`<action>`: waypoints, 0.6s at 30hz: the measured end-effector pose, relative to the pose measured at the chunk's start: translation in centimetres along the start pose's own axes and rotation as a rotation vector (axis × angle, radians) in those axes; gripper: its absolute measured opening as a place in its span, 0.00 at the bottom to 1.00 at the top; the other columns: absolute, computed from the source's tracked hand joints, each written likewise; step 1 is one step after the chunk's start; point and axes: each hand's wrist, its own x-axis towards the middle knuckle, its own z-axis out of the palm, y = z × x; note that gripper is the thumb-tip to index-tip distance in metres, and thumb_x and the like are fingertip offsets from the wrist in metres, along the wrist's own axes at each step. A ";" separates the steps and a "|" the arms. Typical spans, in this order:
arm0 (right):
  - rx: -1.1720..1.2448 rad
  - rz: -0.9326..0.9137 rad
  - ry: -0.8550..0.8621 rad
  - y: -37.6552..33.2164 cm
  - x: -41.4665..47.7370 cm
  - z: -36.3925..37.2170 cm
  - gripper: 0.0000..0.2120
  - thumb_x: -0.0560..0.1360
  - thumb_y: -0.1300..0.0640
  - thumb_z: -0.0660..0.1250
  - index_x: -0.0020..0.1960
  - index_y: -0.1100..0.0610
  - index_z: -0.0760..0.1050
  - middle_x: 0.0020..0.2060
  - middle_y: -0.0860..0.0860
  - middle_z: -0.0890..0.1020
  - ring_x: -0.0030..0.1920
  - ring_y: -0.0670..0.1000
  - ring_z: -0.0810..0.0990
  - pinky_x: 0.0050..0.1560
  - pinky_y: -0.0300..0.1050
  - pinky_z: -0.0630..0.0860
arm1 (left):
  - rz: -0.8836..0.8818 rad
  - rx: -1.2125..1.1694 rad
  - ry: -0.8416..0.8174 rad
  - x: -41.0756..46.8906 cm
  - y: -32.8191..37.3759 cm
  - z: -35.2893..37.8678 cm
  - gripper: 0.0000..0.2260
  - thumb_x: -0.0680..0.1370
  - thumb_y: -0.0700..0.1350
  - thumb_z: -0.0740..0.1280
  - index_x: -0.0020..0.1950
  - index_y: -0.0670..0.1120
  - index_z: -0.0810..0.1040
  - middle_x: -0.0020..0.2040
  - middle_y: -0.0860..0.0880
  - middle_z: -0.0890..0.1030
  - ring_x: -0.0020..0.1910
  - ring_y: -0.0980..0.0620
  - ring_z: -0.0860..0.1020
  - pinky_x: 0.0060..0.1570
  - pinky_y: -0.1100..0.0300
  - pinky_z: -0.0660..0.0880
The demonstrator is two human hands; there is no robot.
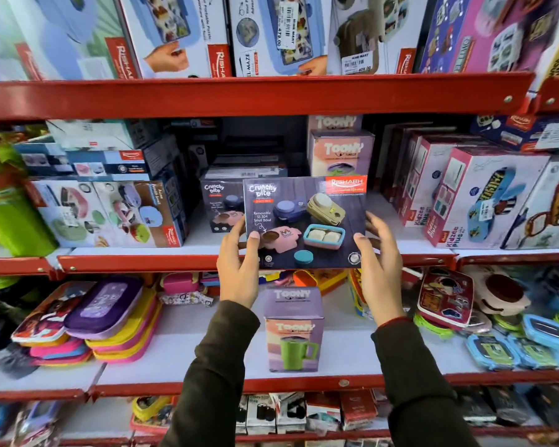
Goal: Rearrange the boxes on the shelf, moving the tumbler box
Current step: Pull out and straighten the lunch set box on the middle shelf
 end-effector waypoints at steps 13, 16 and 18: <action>-0.058 -0.082 -0.101 -0.3 -1.3 2.2 0.25 0.83 0.63 0.63 0.77 0.46 0.67 0.67 0.45 0.78 0.62 0.40 0.81 0.54 0.30 0.79 | 0.059 0.164 0.007 0.9 -0.4 -3.2 0.19 0.81 0.45 0.62 0.73 0.48 0.72 0.63 0.49 0.72 0.65 0.51 0.72 0.69 0.52 0.72; -0.143 -0.108 -0.176 -0.8 -0.4 4.0 0.25 0.83 0.62 0.61 0.78 0.49 0.64 0.68 0.44 0.76 0.64 0.38 0.79 0.60 0.28 0.75 | 0.047 0.182 0.052 2.5 -0.5 -3.8 0.19 0.82 0.40 0.62 0.73 0.47 0.72 0.62 0.49 0.70 0.64 0.53 0.70 0.58 0.74 0.71; -0.191 -0.105 -0.231 -1.0 0.1 5.6 0.26 0.83 0.61 0.60 0.79 0.49 0.61 0.71 0.48 0.75 0.70 0.48 0.76 0.68 0.42 0.76 | 0.041 0.195 0.066 3.7 -0.7 -4.4 0.19 0.82 0.39 0.62 0.74 0.47 0.71 0.65 0.48 0.70 0.66 0.53 0.70 0.55 0.78 0.70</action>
